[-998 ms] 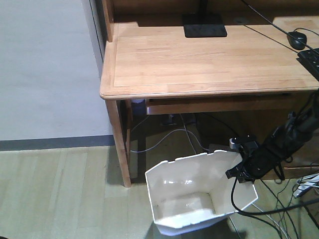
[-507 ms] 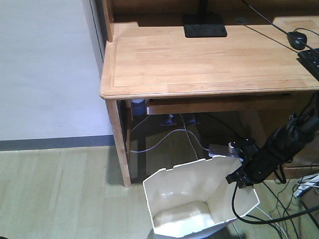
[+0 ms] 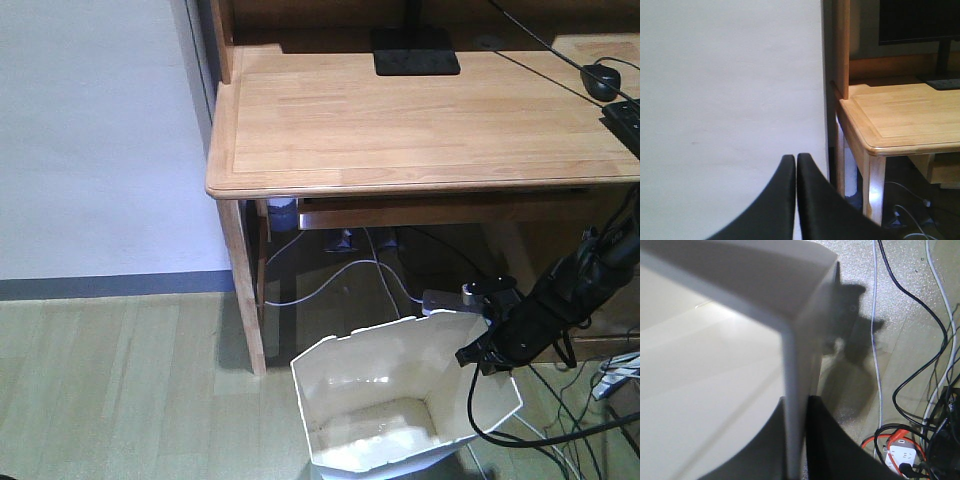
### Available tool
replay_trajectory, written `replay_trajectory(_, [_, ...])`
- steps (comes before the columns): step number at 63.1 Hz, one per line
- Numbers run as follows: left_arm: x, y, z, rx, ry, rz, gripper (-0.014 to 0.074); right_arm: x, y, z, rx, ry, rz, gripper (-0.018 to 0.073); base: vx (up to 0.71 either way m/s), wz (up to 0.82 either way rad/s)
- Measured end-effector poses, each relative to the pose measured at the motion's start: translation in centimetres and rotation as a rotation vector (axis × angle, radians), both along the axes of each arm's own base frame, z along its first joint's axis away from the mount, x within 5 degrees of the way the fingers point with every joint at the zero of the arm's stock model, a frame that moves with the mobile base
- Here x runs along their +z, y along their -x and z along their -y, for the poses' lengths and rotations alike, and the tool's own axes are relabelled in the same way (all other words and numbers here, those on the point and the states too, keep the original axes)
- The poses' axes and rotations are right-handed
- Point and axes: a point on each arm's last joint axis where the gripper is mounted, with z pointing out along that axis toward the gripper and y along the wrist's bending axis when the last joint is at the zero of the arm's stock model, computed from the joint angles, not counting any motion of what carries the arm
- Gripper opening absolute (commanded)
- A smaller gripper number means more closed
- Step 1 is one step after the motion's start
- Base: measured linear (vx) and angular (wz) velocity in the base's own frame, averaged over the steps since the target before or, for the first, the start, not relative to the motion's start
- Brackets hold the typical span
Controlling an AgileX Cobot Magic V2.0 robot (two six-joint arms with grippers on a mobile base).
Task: Move trash bin to bedside with robot
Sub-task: 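Hold the bin with the right gripper while the base turns away from desk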
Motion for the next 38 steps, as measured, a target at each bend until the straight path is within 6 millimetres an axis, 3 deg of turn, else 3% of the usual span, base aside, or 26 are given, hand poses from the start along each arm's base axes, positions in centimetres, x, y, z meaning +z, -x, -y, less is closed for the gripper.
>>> replay_trajectory(21, [0.0,0.0,0.0,0.0,0.0,0.0,-0.0006,0.01,0.05,-0.01,0.0,-0.005,-0.005,-0.0006,-0.04,0.17])
replay_trajectory(38, [0.0,0.0,0.0,0.0,0.0,0.0,-0.0006,0.0,0.01,0.09,-0.002,0.0,0.0,-0.0006,-0.08,0.42])
